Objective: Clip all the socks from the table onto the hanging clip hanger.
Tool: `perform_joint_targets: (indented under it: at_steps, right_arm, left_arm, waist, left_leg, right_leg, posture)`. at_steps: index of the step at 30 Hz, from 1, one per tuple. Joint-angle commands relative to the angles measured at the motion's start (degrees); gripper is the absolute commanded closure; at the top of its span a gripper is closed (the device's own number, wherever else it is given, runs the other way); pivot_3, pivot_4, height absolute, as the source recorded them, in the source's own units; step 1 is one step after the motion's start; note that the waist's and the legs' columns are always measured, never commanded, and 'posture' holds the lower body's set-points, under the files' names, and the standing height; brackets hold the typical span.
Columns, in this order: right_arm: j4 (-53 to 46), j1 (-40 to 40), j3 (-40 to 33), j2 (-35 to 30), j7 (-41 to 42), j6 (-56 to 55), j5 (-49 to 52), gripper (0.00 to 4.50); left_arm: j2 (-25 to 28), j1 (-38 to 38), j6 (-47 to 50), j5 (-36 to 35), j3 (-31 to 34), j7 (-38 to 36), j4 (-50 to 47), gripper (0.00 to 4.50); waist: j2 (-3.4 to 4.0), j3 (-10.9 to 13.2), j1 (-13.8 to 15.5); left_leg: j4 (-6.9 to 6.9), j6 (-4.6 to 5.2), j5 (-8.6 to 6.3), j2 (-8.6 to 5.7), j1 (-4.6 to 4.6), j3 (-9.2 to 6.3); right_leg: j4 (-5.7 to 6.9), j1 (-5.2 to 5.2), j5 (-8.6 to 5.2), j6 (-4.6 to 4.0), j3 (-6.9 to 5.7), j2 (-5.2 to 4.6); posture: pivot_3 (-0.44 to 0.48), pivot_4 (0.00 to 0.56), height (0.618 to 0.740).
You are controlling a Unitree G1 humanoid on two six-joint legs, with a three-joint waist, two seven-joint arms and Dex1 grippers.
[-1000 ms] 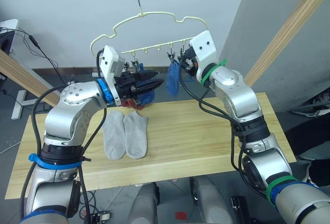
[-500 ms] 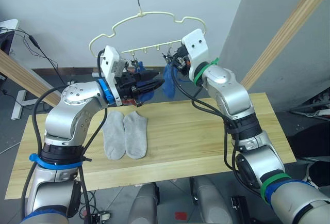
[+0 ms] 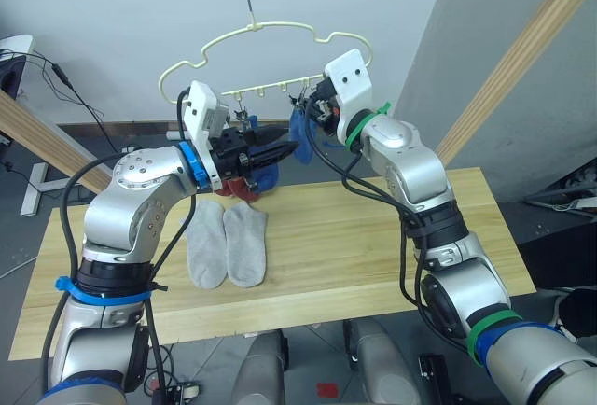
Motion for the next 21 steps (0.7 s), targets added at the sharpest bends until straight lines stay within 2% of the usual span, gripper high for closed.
perform_joint_targets:
  at_steps: [1, 12, 13, 15, 21]
  right_arm:
    - [-1.3, -1.9, -1.7, 0.6, 0.1, -0.5, 1.4, 2.22]
    - [-3.2, -0.8, -2.1, 0.4, -2.3, 1.2, 0.8, 2.22]
    - [-3.5, -0.6, -2.3, 0.4, -2.5, 1.4, 0.9, 2.57]
    - [-4.1, -0.3, -2.4, 0.6, -2.7, 1.9, 1.3, 2.99]
    - [-5.0, 0.1, -2.1, 0.5, -3.3, 2.9, 1.1, 2.99]
  left_arm:
    - [-0.1, -1.1, -0.1, -1.2, 1.9, 0.1, -1.8, 2.95]
    - [-0.1, -1.0, 0.1, -1.3, 1.8, 0.4, -1.9, 2.95]
    - [-0.1, -1.0, 0.1, -1.3, 1.8, 0.4, -1.9, 2.91]
    - [-0.2, -0.9, 0.1, -1.3, 1.6, 0.4, -1.9, 2.91]
    - [-0.3, -0.9, 0.4, -1.2, 1.5, 0.4, -2.2, 2.91]
  waist:
    - [0.0, 0.0, 0.0]
    - [0.0, 0.0, 0.0]
    - [0.0, 0.0, 0.0]
    - [0.0, 0.0, 0.0]
    - [0.0, 0.0, 0.0]
  left_leg:
    - [0.0, 0.0, 0.0, 0.0, 0.0, 0.0]
    - [0.0, -0.01, 0.0, 0.0, 0.0, 0.0]
    - [0.0, 0.0, 0.0, 0.0, 0.0, 0.0]
    - [0.0, 0.0, 0.0, 0.0, 0.0, 0.0]
    - [0.0, 0.0, 0.0, 0.0, 0.0, 0.01]
  right_leg:
    - [0.0, 0.0, 0.0, 0.0, 0.01, 0.0]
    - [0.0, 0.0, 0.0, 0.0, 0.01, 0.0]
    - [0.0, 0.0, 0.0, 0.0, 0.01, 0.0]
    - [0.0, 0.0, 0.0, 0.0, 0.0, 0.0]
    - [0.01, 0.0, 0.0, 0.0, 0.01, 0.0]
  posture:
    - [-0.049, 0.295, 0.74]
    - [-0.048, 0.296, 0.74]
    - [-0.056, 0.298, 0.74]
    - [-0.056, 0.298, 0.74]
    - [-0.055, 0.298, 0.74]
